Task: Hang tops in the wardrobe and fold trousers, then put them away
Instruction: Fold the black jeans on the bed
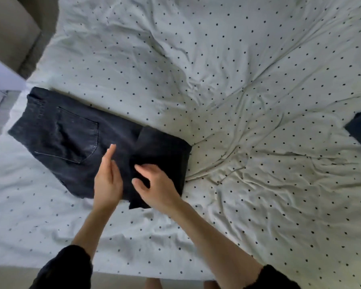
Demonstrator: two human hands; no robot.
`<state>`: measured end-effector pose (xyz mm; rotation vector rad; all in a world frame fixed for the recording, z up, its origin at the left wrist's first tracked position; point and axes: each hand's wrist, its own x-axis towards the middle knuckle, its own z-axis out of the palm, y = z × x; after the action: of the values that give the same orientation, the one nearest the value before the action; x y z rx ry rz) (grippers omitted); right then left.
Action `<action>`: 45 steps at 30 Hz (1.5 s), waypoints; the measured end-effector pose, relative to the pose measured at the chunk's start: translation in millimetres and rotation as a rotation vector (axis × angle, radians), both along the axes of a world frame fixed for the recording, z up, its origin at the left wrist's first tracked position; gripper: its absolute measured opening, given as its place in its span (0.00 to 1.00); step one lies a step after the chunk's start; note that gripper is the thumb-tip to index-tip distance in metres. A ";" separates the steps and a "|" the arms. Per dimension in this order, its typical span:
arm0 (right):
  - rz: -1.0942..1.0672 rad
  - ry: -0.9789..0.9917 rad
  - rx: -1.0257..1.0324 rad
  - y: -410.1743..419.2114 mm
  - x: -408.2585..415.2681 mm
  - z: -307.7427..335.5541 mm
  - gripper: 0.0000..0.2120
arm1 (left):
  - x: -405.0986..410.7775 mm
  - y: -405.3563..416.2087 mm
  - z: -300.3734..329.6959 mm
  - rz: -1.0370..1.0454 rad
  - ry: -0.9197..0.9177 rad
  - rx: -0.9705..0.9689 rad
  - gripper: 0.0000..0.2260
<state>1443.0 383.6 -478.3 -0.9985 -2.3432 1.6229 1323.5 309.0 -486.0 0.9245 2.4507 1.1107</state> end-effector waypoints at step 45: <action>-0.308 0.272 -0.146 -43.8 -244.5 69.0 0.18 | -203.8 -113.5 37.6 -0.338 0.329 -0.301 0.27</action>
<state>1198.4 339.7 -409.3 -1.0293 -1.8196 1.6990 1119.7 195.5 -448.4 1.4405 2.4801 0.4913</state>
